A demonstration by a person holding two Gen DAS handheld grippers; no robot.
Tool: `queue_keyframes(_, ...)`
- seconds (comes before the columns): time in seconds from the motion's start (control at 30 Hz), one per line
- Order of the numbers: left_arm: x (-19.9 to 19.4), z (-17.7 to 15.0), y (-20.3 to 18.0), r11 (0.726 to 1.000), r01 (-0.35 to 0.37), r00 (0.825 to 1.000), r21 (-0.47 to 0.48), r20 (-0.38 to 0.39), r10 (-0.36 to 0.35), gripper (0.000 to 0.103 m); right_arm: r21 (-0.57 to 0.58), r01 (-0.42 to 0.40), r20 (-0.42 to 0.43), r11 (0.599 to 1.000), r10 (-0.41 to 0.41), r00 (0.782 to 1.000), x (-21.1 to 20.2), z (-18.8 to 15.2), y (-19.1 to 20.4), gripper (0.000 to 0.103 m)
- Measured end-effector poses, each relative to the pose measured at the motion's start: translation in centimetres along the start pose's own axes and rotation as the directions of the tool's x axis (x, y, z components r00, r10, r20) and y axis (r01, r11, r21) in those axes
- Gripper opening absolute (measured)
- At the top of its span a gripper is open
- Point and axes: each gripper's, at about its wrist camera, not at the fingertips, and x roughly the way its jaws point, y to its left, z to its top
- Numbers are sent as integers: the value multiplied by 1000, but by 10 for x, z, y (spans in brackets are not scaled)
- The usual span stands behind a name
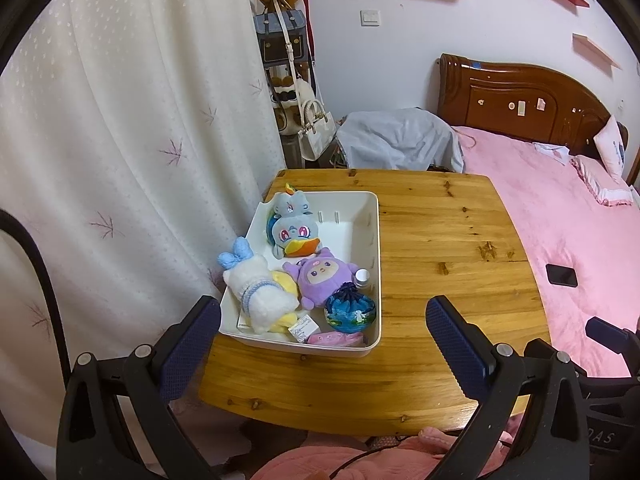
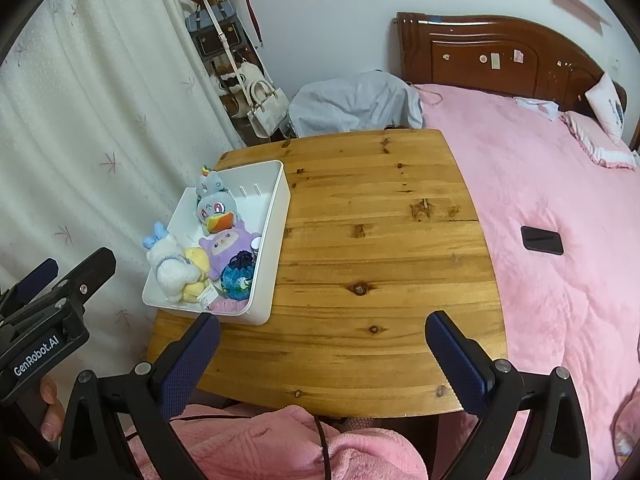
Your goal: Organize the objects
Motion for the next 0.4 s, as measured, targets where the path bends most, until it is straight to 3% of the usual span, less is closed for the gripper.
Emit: queue_keyframes(0.4,-1,-1,2,999,-31,1000,-11,1,31,102,-11,5,-30,1000,-5,1000,5,0,-1,103)
